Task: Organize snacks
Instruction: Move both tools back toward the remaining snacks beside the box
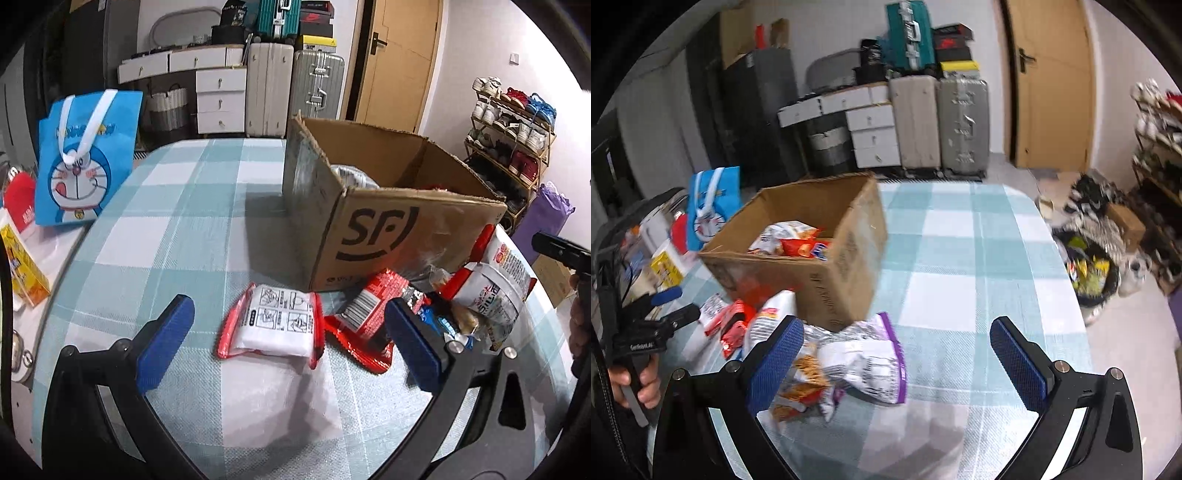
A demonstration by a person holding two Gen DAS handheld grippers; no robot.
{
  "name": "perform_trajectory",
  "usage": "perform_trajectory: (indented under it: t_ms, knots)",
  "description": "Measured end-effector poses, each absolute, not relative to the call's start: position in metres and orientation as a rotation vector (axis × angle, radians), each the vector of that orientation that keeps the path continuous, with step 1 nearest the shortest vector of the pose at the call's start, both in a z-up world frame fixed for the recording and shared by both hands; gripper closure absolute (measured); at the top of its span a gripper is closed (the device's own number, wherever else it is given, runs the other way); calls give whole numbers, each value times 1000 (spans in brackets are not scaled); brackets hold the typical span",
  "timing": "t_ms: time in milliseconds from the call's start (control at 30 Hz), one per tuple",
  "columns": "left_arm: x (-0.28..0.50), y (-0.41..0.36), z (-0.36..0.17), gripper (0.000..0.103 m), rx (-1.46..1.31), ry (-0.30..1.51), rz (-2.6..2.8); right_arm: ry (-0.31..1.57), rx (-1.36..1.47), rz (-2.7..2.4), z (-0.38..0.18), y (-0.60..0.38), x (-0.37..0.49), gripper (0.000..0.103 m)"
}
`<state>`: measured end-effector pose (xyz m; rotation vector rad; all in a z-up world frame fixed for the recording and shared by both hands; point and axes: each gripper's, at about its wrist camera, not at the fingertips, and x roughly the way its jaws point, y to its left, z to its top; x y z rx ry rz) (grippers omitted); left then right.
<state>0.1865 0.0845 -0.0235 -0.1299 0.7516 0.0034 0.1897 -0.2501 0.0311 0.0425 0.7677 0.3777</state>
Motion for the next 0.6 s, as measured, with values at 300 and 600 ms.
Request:
perform_trajectory:
  t_ms: [300,600]
  knots:
    - [192,83,-32,0,-130,769,4,861,37,390,1,-246,203,1]
    - [194,83,-39,0,-139,784,-3,908,-31,474,-14,-223,200,1]
